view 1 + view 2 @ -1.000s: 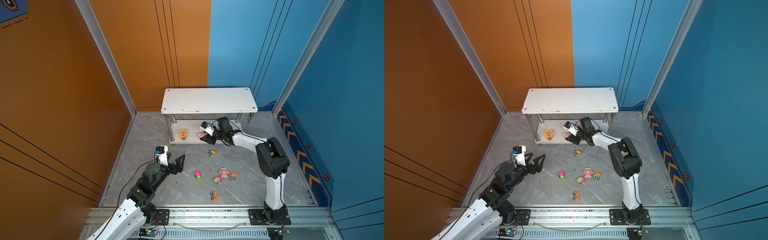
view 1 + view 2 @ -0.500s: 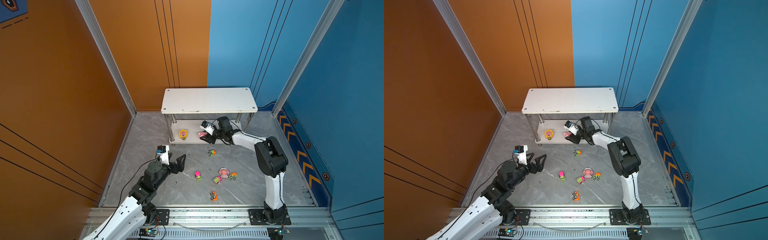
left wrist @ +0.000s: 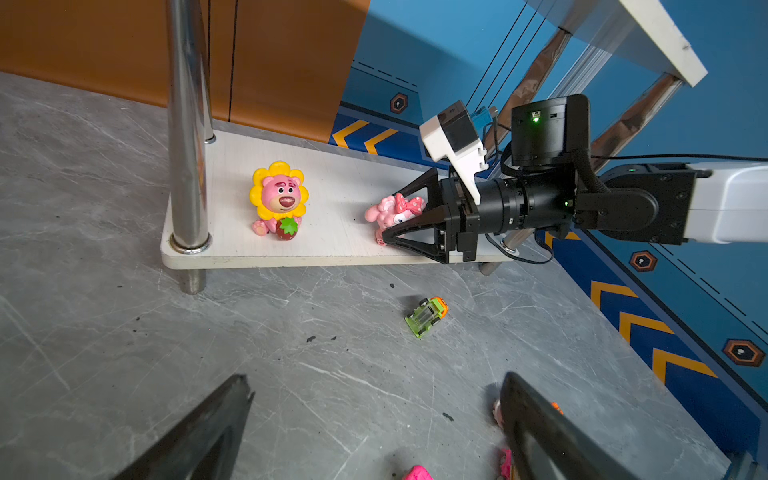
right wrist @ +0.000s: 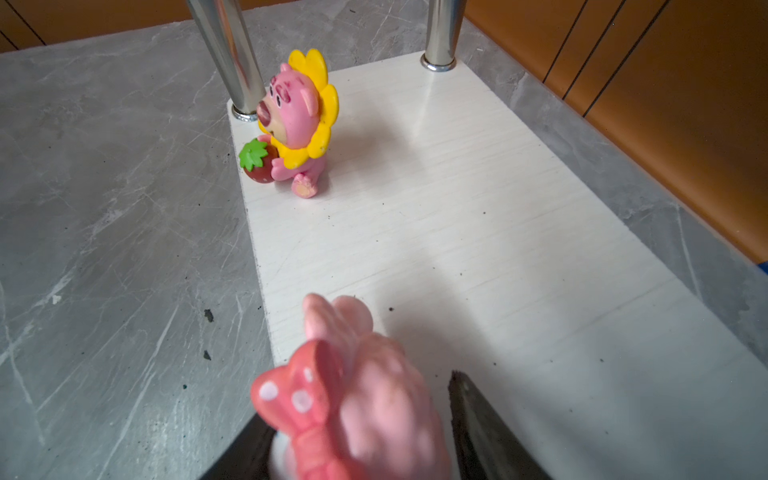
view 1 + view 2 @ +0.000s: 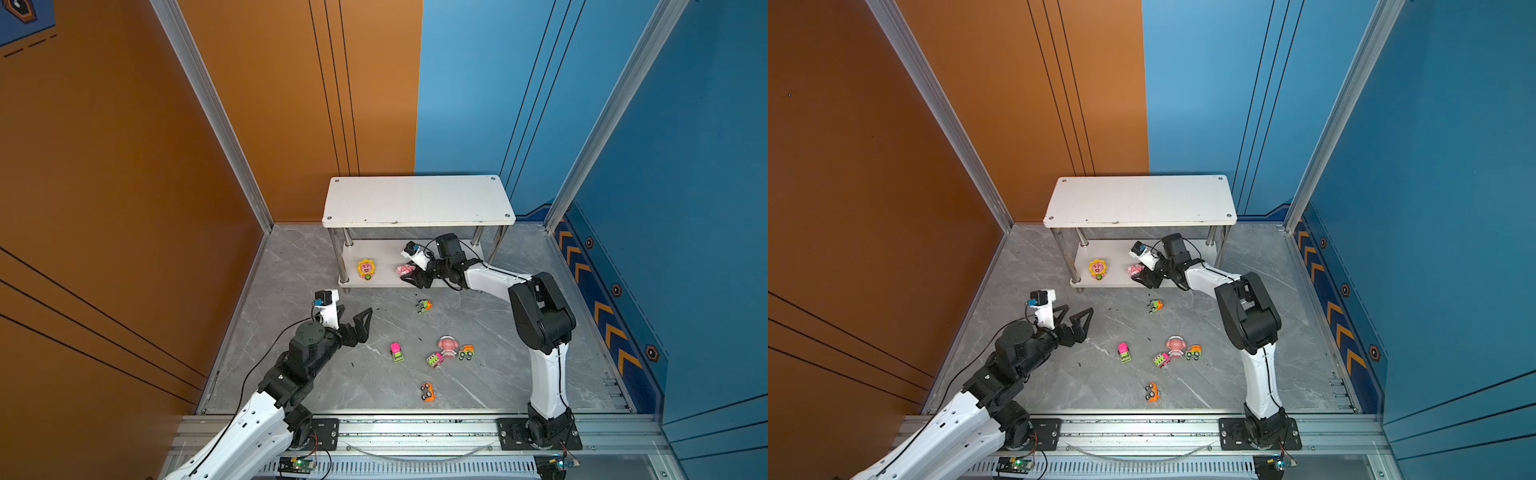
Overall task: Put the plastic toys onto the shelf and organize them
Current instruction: 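Open the right gripper to release the bunny on the shelf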
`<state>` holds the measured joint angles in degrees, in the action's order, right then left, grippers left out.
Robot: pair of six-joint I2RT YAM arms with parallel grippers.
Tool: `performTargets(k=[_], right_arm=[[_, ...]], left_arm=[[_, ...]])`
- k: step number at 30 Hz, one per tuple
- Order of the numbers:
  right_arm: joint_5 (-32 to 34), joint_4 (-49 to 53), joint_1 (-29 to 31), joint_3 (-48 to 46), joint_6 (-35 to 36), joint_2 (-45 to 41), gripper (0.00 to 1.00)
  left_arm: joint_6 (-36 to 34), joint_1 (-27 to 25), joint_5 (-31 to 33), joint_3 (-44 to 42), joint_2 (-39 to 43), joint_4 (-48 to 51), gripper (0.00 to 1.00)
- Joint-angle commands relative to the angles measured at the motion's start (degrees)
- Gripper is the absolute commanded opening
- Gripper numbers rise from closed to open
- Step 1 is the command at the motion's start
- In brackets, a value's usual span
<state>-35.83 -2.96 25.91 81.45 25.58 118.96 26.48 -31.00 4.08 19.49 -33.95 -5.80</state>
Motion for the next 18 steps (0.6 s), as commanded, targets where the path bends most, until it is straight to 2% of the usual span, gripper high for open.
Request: performTargets(k=[1,13,18], right_arm=[[-0.37,1.12,-0.42,1.34,-1.91,0.46,0.63],[-1.78,1.07,-0.16,0.66,-4.26,0.27,0.72],[-1.26,-1.6,-0.12,-1.23,-5.59,-2.55,0.76]], left_arm=[[0.24,0.59,-1.27,1.93,-0.35,-0.87,0.95],[0.76,0.59,-1.61,2.29,-0.67,-0.62,0.95],[0.94,0.6,-1.48,2.29,-0.2,-0.18,0.95]])
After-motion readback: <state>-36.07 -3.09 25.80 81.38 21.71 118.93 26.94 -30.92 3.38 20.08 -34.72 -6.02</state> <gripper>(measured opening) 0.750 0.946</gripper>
